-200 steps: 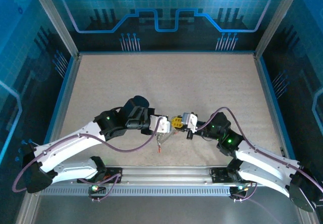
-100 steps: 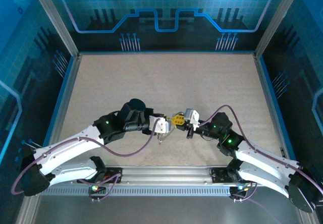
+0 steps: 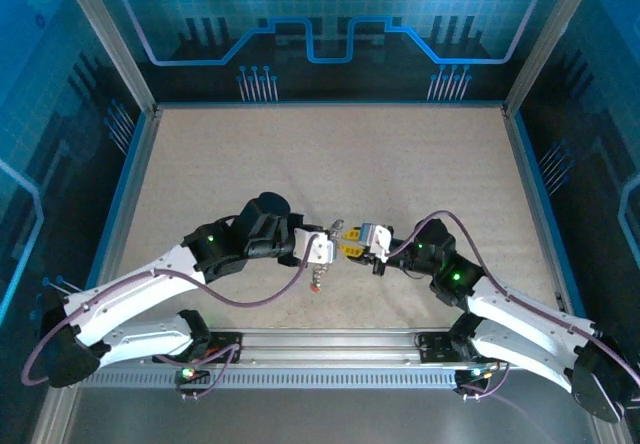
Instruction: Put the keys on the keyring
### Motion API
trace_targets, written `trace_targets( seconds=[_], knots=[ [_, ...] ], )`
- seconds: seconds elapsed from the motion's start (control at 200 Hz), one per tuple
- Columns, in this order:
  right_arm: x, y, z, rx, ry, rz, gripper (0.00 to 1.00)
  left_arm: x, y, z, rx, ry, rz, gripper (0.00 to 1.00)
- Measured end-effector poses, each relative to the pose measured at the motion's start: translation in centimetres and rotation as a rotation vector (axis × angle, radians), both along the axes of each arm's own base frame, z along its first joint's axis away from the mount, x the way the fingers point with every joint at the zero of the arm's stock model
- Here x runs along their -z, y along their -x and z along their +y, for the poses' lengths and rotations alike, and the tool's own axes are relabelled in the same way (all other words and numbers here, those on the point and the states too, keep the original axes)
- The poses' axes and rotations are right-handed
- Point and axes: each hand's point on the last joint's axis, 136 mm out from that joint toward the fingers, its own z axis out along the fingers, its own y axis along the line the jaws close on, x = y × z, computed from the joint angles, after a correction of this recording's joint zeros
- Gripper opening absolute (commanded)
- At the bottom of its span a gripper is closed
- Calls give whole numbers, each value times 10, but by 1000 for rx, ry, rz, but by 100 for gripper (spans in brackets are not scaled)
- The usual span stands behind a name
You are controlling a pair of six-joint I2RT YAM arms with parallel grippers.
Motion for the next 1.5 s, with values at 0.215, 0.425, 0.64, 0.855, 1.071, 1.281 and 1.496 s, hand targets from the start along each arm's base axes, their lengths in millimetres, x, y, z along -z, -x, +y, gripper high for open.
trace_targets(
  seconds=[0.215,0.425,0.64,0.855,1.071,1.281,1.496],
  knots=[
    [-12,0,5,-33,19,-6,37,7,2,2,10,-38,16,0],
    [5,-6,14,-60,74,66,39,7,3,2,20,-47,10,0],
    [21,-8,25,-118,133,148,25,11,7,3,28,-64,22,0],
    [18,-2,28,-167,133,145,15,11,8,4,30,-64,25,0],
    [20,0,29,-183,137,159,20,8,10,7,31,-62,22,0],
    [24,2,28,-188,150,170,18,7,11,8,43,-69,4,0],
    [24,1,28,-186,147,171,14,7,11,8,53,-76,-5,0]
  ],
)
